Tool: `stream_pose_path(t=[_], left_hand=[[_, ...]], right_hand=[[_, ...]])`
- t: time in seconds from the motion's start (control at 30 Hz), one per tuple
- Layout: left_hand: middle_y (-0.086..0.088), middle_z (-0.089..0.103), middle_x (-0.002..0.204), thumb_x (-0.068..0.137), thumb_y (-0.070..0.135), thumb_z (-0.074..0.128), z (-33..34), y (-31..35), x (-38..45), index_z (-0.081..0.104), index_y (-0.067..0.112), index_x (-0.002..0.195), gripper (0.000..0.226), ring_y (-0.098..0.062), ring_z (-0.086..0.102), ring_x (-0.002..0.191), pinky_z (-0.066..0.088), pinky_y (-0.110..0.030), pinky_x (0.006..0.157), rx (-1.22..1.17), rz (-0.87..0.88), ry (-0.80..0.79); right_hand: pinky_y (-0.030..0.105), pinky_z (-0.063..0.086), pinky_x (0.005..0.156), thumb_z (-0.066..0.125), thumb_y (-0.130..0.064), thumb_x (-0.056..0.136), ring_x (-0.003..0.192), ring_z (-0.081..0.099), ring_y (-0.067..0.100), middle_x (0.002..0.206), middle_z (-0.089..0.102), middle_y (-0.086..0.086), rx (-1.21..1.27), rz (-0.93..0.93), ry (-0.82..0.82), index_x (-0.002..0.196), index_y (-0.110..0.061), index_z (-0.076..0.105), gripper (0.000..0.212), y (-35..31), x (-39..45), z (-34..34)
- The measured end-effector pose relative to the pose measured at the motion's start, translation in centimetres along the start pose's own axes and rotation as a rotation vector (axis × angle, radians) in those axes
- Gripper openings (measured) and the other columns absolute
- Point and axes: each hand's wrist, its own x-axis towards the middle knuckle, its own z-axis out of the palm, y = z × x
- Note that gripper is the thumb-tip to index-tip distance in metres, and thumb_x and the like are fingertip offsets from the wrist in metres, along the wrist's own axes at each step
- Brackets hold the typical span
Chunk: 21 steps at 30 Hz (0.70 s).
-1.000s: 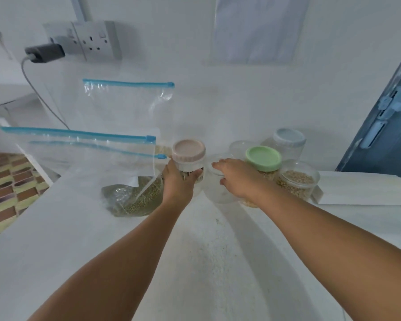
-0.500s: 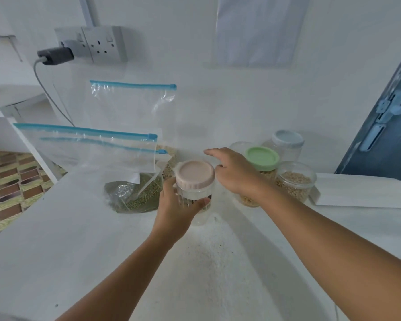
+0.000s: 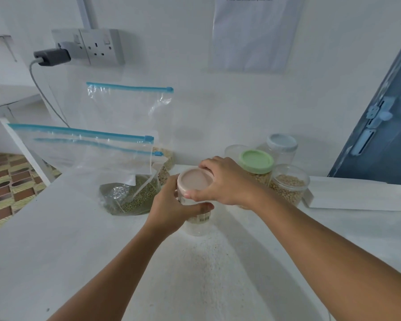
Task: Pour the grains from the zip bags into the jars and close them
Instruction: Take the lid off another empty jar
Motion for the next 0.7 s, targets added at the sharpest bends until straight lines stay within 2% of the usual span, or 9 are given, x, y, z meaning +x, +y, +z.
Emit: stream_pose_path(t=[0.1,0.2,0.3,0.37,0.43,0.53,0.6,0.63,0.7], left_hand=[[0.012,0.073,0.117,0.052,0.044,0.104,0.0,0.1,0.1,0.060,0.038,0.129,0.089,-0.007,0.070,0.107,0.060,-0.043,0.094,-0.020,0.006,-0.034],[0.010,0.074,0.117,0.056,0.035,0.104,-0.3,0.2,0.3,0.062,0.033,0.128,0.084,-0.007,0.070,0.106,0.061,-0.042,0.095,-0.026,-0.008,-0.094],[0.013,0.073,0.116,0.057,0.035,0.103,0.1,0.2,-0.1,0.060,0.034,0.129,0.084,-0.004,0.069,0.105,0.060,-0.034,0.091,-0.024,0.001,-0.077],[0.015,0.073,0.114,0.058,0.034,0.103,0.5,0.3,-0.4,0.060,0.034,0.129,0.082,-0.002,0.069,0.103,0.059,-0.030,0.088,-0.029,0.008,-0.057],[0.014,0.074,0.113,0.058,0.036,0.102,0.7,0.2,-0.5,0.060,0.035,0.127,0.081,-0.003,0.070,0.102,0.061,-0.033,0.088,-0.038,0.009,-0.051],[0.014,0.073,0.113,0.056,0.043,0.102,0.8,0.1,-0.5,0.059,0.038,0.126,0.082,-0.007,0.070,0.105,0.062,-0.040,0.089,-0.031,0.009,-0.046],[0.015,0.072,0.114,0.056,0.043,0.102,0.8,0.0,-0.5,0.058,0.039,0.127,0.084,-0.005,0.069,0.105,0.061,-0.036,0.089,-0.024,0.015,-0.041],[0.016,0.072,0.114,0.056,0.043,0.103,0.8,0.1,-0.5,0.058,0.039,0.128,0.085,-0.003,0.068,0.104,0.060,-0.034,0.089,-0.022,0.019,-0.041],[0.016,0.071,0.116,0.055,0.044,0.103,0.7,0.1,-0.4,0.057,0.039,0.129,0.088,-0.001,0.067,0.104,0.059,-0.032,0.090,-0.025,0.020,-0.050]], right_hand=[[0.036,0.048,0.095,0.074,-0.079,0.068,0.112,0.051,0.014,0.116,0.057,-0.015,-0.010,-0.013,-0.030,0.129,-0.029,0.060,0.080,0.3,0.1,-0.4],[0.040,0.048,0.105,0.077,-0.076,0.065,0.123,0.051,0.009,0.133,0.055,-0.016,0.096,-0.024,-0.128,0.143,-0.034,0.054,0.092,0.9,0.0,-1.3],[0.044,0.033,0.120,0.073,-0.067,0.080,0.147,0.029,0.013,0.157,0.038,-0.010,0.039,-0.009,-0.260,0.159,-0.037,0.034,0.093,0.5,-0.6,-2.1],[0.046,0.029,0.121,0.066,-0.066,0.087,0.150,0.016,0.015,0.160,0.027,-0.009,-0.042,-0.004,-0.296,0.163,-0.041,0.022,0.091,-0.2,-0.9,-2.5],[0.045,0.034,0.117,0.058,-0.080,0.084,0.145,0.020,0.016,0.153,0.028,-0.008,-0.096,0.021,-0.265,0.161,-0.040,0.028,0.092,-1.0,-1.1,-2.6],[0.043,0.044,0.099,0.044,-0.097,0.074,0.126,0.039,0.021,0.133,0.044,-0.002,-0.350,0.044,-0.147,0.141,-0.028,0.053,0.097,-2.1,-1.2,-2.2],[0.043,0.045,0.097,0.050,-0.089,0.079,0.124,0.042,0.022,0.130,0.047,-0.001,-0.375,0.005,-0.126,0.139,-0.027,0.055,0.086,-2.5,-1.1,-2.3],[0.043,0.044,0.102,0.057,-0.078,0.083,0.130,0.040,0.023,0.136,0.046,-0.002,-0.332,-0.027,-0.174,0.145,-0.029,0.050,0.080,-2.6,-1.1,-2.6],[0.045,0.036,0.115,0.064,-0.060,0.087,0.145,0.026,0.022,0.157,0.033,-0.006,-0.249,-0.052,-0.321,0.160,-0.031,0.031,0.086,-2.5,-1.0,-3.6]])
